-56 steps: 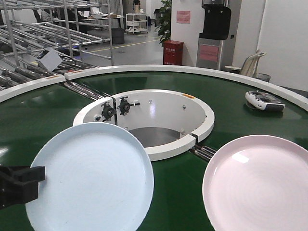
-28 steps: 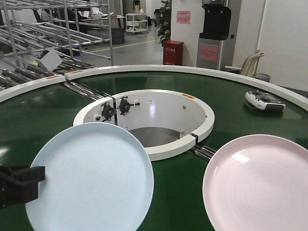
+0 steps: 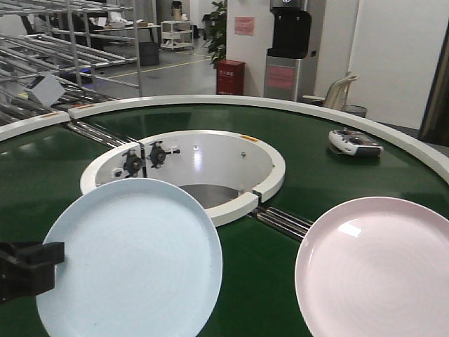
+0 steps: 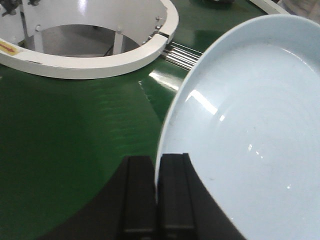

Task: Grab plate from conveyor and place on tray
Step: 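Hold both plates raised while the base drives to the steel table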

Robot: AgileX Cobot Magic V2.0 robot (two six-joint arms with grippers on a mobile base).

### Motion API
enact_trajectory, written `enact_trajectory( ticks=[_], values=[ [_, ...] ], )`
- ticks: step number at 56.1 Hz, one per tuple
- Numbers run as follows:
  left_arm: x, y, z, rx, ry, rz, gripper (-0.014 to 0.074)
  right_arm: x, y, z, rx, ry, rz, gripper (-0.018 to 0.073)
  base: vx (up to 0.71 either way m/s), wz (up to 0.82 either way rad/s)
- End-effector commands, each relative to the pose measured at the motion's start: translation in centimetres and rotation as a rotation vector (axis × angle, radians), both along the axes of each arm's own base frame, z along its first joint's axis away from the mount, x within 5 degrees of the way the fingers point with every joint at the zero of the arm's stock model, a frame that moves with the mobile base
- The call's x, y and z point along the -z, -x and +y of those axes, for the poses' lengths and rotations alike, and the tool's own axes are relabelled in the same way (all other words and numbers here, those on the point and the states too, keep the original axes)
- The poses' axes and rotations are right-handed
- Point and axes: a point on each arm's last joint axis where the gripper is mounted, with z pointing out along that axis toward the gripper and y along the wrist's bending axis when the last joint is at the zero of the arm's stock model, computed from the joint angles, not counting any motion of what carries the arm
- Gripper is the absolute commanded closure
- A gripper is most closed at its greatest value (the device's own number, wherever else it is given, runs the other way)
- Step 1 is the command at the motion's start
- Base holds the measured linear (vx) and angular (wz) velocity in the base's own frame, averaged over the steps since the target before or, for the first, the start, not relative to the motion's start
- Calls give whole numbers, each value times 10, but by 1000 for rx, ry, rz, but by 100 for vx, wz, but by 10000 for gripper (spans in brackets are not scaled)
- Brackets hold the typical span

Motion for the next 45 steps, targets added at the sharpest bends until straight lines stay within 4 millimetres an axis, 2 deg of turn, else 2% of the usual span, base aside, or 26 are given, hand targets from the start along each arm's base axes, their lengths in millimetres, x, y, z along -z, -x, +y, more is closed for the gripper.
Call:
enact_trajectory(
  ticks=[1, 45],
  values=[
    [-20, 1, 1, -16, 65, -109, 602, -16, -2, -1, 19, -7, -110, 569, -9, -36],
    [-20, 1, 1, -16, 65, -109, 602, -16, -2, -1, 19, -7, -110, 569, -14, -56]
  ],
)
